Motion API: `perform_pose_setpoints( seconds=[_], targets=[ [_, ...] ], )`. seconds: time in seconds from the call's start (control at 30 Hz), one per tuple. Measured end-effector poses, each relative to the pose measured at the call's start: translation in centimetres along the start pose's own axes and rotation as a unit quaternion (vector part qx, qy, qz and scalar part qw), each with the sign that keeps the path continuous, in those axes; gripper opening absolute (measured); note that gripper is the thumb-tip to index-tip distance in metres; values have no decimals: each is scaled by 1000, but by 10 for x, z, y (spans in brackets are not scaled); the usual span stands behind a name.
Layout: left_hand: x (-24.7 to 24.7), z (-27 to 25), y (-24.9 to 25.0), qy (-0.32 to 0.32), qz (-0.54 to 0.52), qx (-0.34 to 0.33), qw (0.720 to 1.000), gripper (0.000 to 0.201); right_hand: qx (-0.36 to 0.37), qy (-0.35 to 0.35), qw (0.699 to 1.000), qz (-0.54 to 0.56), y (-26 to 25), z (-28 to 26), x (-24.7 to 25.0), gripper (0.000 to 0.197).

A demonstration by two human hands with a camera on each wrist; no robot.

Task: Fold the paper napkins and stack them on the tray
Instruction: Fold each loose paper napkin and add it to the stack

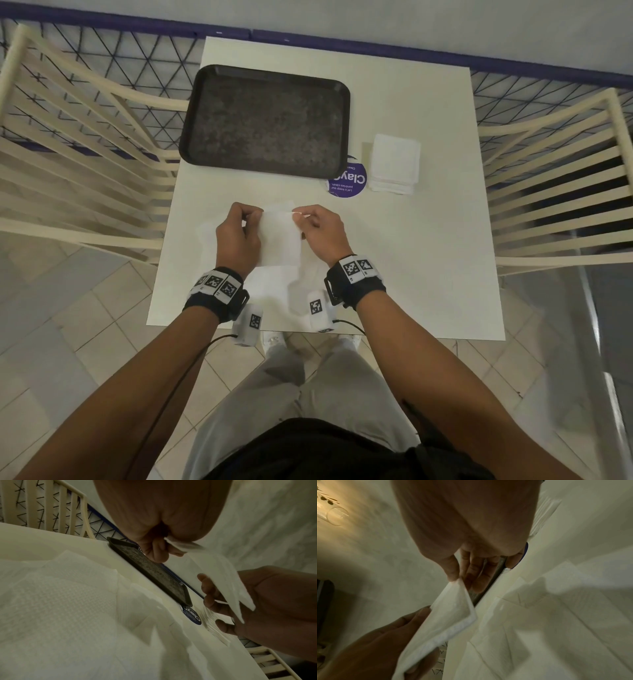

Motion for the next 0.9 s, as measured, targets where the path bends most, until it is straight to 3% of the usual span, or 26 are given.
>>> perform_pose_setpoints(
  seconds=[0.27,0.43,0.63,0.9],
  targets=[
    [-10,4,2,5,-6,18,1000,10,-12,0,999,-42,13,-5,8,6],
    [-27,1,2,-21,-3,52,998,22,6,26,999,-41,9,8,34,16],
    [-60,-13,-13,-129,41,94,986,25,-2,92,994,-62,22,59,97,17],
    [-93,-32,-36,-172,74,147,971,20,-15,184,977,-104,39,159,195,23]
  ],
)
Point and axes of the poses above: each hand's wrist, its own z-axis towards the middle knuckle, its own x-axis out of the back of the hand, y = z × x, the point moved 10 cm from there along z, towards the middle knuckle, and after that the axes turned 11 degrees about y, right-handed, at the moved point
